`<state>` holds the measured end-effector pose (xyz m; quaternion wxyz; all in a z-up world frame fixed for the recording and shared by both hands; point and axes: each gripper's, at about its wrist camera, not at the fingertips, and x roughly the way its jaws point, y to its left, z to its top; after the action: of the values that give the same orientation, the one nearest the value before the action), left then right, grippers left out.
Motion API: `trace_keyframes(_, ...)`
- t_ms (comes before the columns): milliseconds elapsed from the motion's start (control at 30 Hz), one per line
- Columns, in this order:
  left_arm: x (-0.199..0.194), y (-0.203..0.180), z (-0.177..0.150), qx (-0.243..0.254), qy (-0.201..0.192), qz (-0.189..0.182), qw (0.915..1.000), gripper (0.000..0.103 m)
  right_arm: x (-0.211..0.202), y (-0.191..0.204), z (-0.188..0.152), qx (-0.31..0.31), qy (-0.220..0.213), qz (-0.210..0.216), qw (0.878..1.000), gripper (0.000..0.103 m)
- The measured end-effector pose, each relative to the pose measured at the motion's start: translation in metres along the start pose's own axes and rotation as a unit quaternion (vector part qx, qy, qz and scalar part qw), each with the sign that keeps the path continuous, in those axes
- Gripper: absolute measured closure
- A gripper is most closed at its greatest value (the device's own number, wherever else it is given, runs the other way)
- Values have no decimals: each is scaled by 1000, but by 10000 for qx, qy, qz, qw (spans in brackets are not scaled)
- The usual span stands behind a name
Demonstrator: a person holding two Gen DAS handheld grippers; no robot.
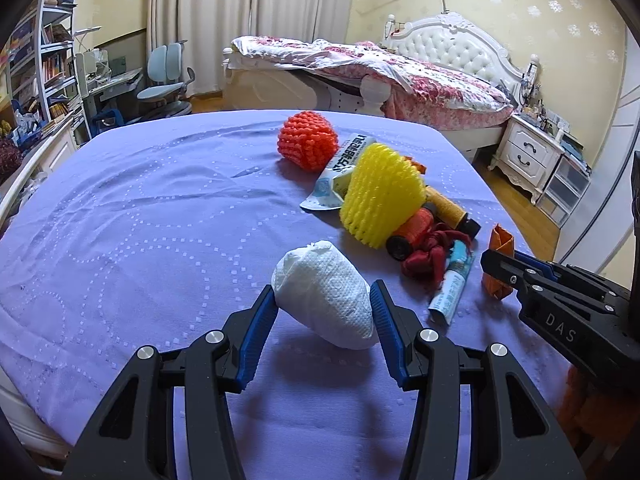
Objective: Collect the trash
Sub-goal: 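Grasp the white tissue wad with the left gripper while the right gripper grasps the orange cloth, then drop the orange cloth into the bin with the right gripper while the left drops the tissue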
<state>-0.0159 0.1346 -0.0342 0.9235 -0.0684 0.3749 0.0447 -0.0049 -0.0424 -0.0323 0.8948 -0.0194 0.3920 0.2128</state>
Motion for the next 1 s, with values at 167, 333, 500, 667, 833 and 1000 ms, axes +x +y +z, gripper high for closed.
trace_keyframes(167, -7, -14, 2, 113, -121, -116, 9998, 53, -14, -17, -4, 195, -96, -78, 9997, 84)
trace_keyframes(333, -8, -31, 3, 200, -114, -291, 9993, 53, -29, -35, -10, 354, -201, -206, 9990, 84)
trace_keyframes(500, -7, -58, 4, 397, -128, -501, 9979, 53, -45, -63, -16, 596, -317, -438, 9968, 84)
trace_keyframes(667, -3, -93, 5, 711, -177, -740, 9946, 53, -56, -98, -24, 911, -373, -721, 9925, 84)
trace_keyframes(833, 4, -133, 6, 1059, -188, -945, 9897, 53, -62, -131, -32, 1200, -392, -960, 9873, 84)
trace_keyframes(1000, 14, -164, 11, 1299, -198, -1109, 9851, 53, -62, -154, -37, 1351, -382, -1139, 9835, 84)
